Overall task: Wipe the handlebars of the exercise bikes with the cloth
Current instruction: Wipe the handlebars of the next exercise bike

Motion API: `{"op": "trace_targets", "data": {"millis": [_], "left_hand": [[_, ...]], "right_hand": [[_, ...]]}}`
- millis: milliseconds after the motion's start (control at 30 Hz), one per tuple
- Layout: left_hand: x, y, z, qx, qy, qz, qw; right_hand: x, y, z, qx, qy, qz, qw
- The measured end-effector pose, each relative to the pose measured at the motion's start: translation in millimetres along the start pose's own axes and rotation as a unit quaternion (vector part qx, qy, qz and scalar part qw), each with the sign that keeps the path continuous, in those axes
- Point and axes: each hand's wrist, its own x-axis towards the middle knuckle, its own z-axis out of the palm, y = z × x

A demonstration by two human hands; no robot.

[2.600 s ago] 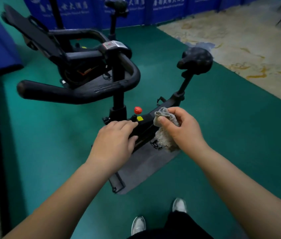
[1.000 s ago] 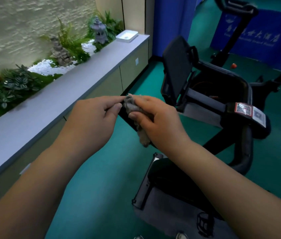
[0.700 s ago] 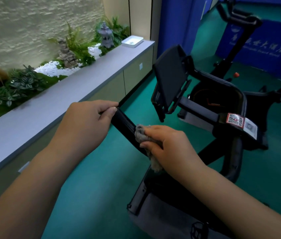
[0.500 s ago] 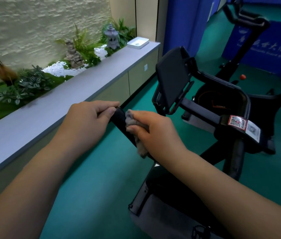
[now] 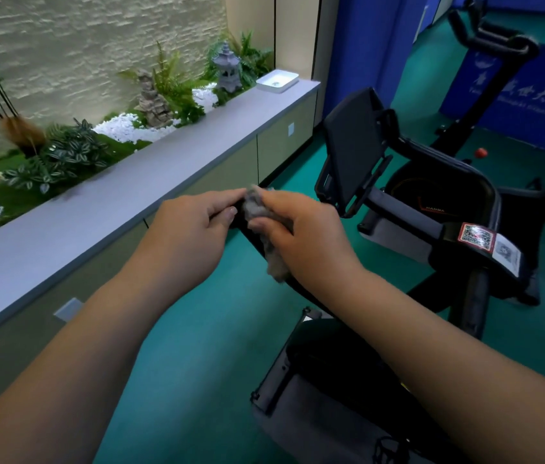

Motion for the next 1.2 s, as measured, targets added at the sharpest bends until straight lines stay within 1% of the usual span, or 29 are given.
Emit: {"op": "trace_targets", "data": {"millis": [67, 100, 200, 267, 333, 433, 500, 567, 667, 767, 833, 900, 1033, 1133, 1200], "left_hand": [[-2.1, -2.2, -4.1, -0.002, 0.003, 0.013, 1.000], [-2.7, -3.3, -5.8, -0.005, 0.006, 0.011, 1.000], [-3.2, -4.3, -7.7, -0.006, 0.003, -0.003, 1.000], [-3.2, -4.6, -7.7, -0.007, 0.000, -0.005, 1.000], [-4.2, -3.7, -7.7, -0.004, 0.000, 0.004, 1.000], [-4.1, -0.7, -7.3, 0.011, -0.001, 0.016, 1.000], [-2.4, 1.3, -6.0, 0.026, 0.002, 0.028, 0.999], [0.0, 3.4, -3.5, 0.043, -0.001, 0.048, 0.998], [6.7, 6.8, -0.3, 0.069, -0.003, 0.070, 0.995], [17.6, 9.6, -6.0, 0.068, -0.017, 0.051, 0.996], [24.4, 10.0, -11.5, 0.067, -0.047, 0.047, 0.996], [28.0, 10.6, -13.8, 0.074, -0.062, 0.055, 0.994], [27.4, 10.1, -11.3, 0.095, -0.042, 0.071, 0.992], [24.8, 8.0, -10.1, 0.077, -0.033, 0.064, 0.994], [23.3, 7.2, -9.8, 0.063, -0.035, 0.058, 0.996]], "right_hand": [[8.8, -7.7, 4.1, 0.006, 0.012, -0.032, 0.999], [7.7, -8.5, 3.8, 0.011, 0.011, -0.033, 0.999], [-18.3, 3.2, -5.4, -0.004, -0.012, 0.009, 1.000], [-41.0, 14.5, -12.6, -0.036, -0.005, 0.029, 0.999], [-46.8, 18.7, -14.8, -0.061, -0.008, 0.052, 0.997], [-28.3, 6.6, -9.4, -0.014, -0.013, 0.091, 0.996], [-16.7, -3.8, -4.3, -0.020, 0.001, 0.060, 0.998], [-17.1, -7.3, -3.6, -0.044, -0.008, 0.046, 0.998], [-38.8, 1.6, -15.8, -0.107, -0.045, 0.064, 0.991], [-65.6, 10.4, -34.3, -0.175, -0.077, 0.081, 0.978], [-72.6, 12.1, -38.7, -0.173, -0.080, 0.097, 0.977], [-65.7, 8.9, -32.2, -0.157, -0.053, 0.096, 0.982], [-42.7, 0.6, -9.1, -0.102, -0.008, 0.078, 0.992], [-49.2, 4.5, -11.5, -0.119, -0.017, 0.081, 0.989], [-60.2, 8.3, -23.8, -0.169, -0.054, 0.098, 0.979]]}}
